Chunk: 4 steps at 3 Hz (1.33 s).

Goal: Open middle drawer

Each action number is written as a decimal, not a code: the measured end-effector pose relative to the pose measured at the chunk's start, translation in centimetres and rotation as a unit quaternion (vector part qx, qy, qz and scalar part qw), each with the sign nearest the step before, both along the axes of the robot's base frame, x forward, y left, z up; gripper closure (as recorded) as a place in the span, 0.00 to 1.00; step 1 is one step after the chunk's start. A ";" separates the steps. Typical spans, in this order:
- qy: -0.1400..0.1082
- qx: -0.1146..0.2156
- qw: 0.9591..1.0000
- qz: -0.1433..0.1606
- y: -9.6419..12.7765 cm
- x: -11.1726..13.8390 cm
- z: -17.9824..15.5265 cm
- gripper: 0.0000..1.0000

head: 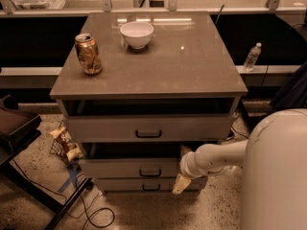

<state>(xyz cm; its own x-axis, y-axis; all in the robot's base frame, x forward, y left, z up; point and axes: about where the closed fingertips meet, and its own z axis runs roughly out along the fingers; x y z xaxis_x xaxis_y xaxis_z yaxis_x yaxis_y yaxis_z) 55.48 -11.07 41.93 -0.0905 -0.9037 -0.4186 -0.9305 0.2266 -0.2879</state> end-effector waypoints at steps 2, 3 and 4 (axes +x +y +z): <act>0.018 -0.010 1.000 -0.015 -0.5 -2.1 -0.1 0.42; 0.032 -0.021 0.998 -0.039 -1.3 -4.0 0.4 0.64; 0.046 -0.031 0.997 -0.057 -1.7 -5.8 0.5 0.88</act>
Offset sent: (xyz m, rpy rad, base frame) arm -0.1029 -0.0287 0.0038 -0.1010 0.1675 -0.1562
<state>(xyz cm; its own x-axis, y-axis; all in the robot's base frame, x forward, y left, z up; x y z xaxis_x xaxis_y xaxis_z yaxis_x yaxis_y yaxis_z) 49.65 -12.72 42.47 -0.2301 -0.9087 -0.3482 -0.9225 0.3177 -0.2193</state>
